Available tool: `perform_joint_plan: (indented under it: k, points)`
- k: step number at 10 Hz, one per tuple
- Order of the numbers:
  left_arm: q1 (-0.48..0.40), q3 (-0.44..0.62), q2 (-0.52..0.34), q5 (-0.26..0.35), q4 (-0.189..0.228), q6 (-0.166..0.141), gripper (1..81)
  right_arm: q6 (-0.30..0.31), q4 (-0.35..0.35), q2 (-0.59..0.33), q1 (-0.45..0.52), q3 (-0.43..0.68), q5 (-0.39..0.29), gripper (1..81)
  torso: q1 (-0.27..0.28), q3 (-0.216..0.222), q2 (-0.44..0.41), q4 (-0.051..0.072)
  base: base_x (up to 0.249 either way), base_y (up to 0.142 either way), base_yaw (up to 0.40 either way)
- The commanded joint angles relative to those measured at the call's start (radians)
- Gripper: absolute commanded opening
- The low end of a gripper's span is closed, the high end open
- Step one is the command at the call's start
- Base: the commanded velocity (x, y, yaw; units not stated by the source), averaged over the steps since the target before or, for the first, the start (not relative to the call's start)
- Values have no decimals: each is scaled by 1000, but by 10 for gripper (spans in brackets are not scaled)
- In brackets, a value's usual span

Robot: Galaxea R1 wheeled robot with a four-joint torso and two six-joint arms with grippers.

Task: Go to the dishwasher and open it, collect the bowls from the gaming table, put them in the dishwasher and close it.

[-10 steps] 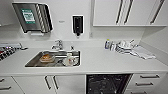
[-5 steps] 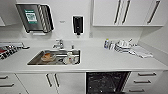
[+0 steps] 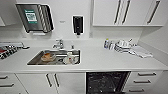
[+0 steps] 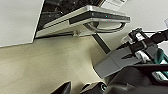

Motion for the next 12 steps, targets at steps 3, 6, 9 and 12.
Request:
perform_joint_plan:
  k: [3, 6, 9, 12]
  points:
    - [89, -410, 183, 47, -8, -146, 811, -191, -380, 50, -102, -115, 124, 811, 0, 0, 0, 0, 0, 0, 0]
    - [178, -666, 327, 47, -6, -246, 811, -202, -598, 98, -182, -182, 162, 811, 0, 0, 0, 0, 0, 0, 0]
    - [229, -868, 474, 47, -32, -254, 811, -207, -739, 151, -219, -276, 162, 811, 0, 0, 0, 0, 0, 0, 0]
    - [252, -1076, 611, 46, -64, -254, 811, -208, -804, 255, -262, -406, 147, 811, 0, 0, 0, 0, 0, 0, 0]
